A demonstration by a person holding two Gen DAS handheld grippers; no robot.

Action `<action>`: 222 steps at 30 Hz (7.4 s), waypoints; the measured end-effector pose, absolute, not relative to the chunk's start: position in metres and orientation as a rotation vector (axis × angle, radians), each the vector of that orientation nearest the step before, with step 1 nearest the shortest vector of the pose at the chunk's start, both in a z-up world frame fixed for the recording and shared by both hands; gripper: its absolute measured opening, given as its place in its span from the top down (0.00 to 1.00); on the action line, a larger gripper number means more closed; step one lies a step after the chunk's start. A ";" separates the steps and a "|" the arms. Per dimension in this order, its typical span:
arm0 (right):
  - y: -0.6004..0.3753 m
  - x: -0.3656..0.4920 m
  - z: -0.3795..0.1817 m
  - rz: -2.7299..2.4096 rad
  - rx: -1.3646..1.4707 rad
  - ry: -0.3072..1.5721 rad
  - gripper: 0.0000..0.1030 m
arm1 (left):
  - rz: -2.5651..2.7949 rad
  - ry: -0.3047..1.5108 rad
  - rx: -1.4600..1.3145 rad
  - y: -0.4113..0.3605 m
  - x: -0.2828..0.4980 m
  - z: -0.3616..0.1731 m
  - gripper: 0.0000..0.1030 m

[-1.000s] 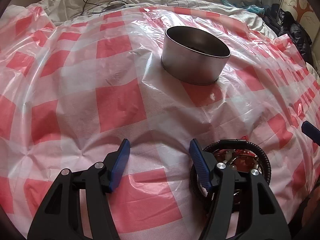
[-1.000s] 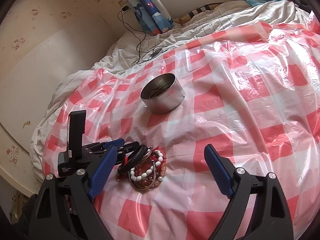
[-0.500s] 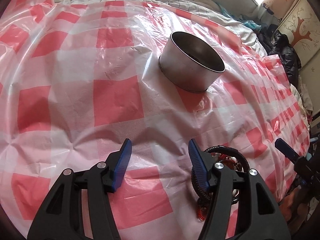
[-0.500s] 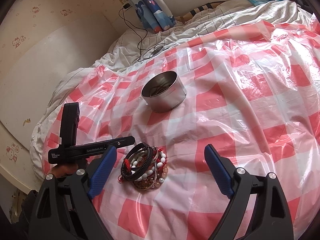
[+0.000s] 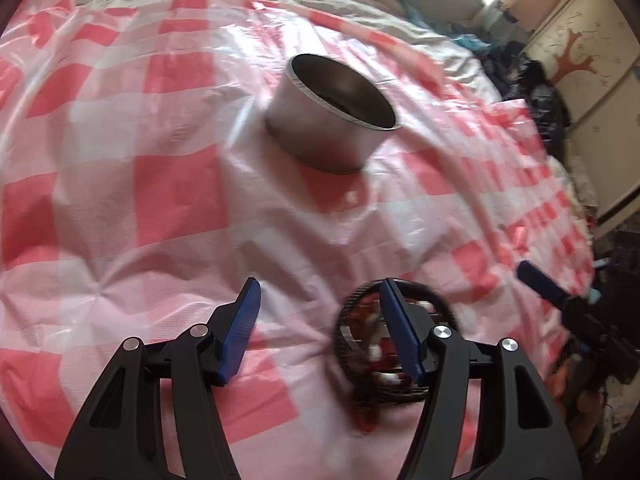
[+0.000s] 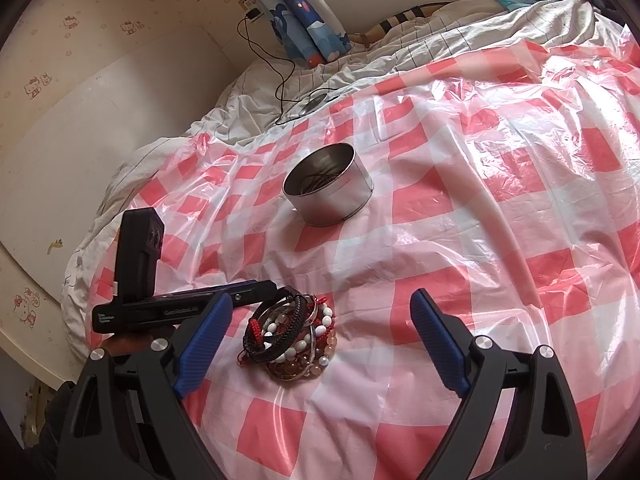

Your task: Organize jewelry

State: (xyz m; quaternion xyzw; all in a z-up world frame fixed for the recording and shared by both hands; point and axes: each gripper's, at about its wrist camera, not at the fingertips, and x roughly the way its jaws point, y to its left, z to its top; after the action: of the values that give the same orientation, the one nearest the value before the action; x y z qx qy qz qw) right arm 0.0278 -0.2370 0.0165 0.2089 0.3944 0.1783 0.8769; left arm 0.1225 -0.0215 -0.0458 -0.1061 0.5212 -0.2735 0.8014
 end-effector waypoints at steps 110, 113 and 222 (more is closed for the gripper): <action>-0.234 0.068 0.043 0.447 0.383 0.652 0.94 | -0.415 0.939 -0.407 0.044 0.145 -0.006 0.92; -0.243 0.074 0.051 0.434 0.406 0.606 0.94 | -0.421 0.927 -0.414 0.035 0.153 -0.004 0.92; -0.183 0.046 -0.010 0.478 0.219 0.943 0.61 | -0.466 1.068 -0.645 0.043 0.123 -0.037 0.95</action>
State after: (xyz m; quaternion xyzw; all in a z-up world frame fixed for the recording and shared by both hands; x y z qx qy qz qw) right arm 0.0458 -0.1833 -0.0095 0.1045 0.4489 0.2276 0.8577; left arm 0.1233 0.0427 -0.0367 -0.2991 0.4956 -0.2162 0.7863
